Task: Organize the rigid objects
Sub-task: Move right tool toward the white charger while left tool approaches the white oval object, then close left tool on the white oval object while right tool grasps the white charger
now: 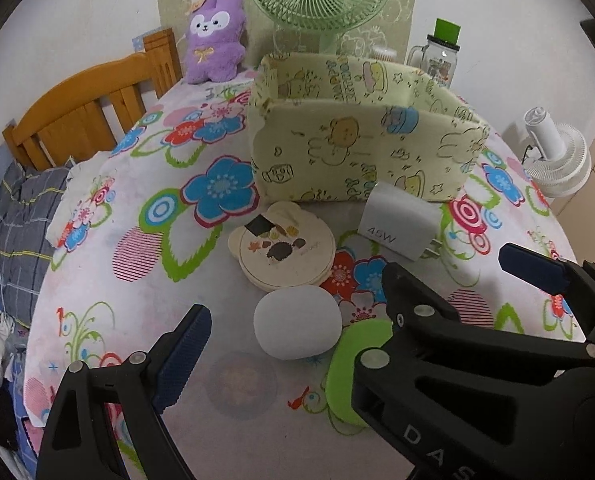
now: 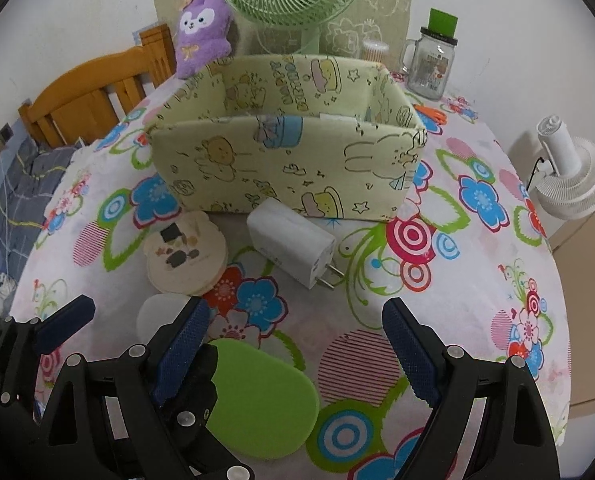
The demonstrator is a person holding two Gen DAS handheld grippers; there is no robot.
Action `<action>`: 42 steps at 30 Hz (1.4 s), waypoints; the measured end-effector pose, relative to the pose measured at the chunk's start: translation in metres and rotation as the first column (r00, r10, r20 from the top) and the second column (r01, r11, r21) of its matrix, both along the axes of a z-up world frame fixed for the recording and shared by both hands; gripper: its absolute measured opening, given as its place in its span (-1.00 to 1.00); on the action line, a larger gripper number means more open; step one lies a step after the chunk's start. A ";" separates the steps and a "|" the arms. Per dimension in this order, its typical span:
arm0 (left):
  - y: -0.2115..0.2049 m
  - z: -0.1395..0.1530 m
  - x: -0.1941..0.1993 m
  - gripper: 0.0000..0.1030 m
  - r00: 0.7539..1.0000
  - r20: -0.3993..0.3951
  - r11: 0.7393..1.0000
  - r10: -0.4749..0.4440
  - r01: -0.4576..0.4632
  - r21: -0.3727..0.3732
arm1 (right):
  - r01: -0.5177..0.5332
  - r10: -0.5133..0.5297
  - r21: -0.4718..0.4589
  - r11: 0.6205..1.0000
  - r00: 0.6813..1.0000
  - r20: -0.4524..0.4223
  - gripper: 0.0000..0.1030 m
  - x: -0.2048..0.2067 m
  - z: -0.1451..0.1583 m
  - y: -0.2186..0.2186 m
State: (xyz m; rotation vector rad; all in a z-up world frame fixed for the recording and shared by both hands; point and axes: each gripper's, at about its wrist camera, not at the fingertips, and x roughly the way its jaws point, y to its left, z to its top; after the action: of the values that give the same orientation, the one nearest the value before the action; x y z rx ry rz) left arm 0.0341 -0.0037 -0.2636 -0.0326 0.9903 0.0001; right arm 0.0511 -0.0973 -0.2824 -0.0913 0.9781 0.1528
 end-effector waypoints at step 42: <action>0.007 -0.012 0.047 0.10 0.998 -0.044 0.999 0.046 -0.045 0.017 | -0.014 0.016 0.061 0.998 0.999 -0.031 0.75 0.054 -0.018 0.007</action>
State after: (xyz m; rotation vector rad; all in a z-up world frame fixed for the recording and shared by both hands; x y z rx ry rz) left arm 0.0815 0.0030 -0.2757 -0.0407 1.0342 0.0508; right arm 0.1053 -0.0905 -0.3000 -0.0404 1.0030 0.1985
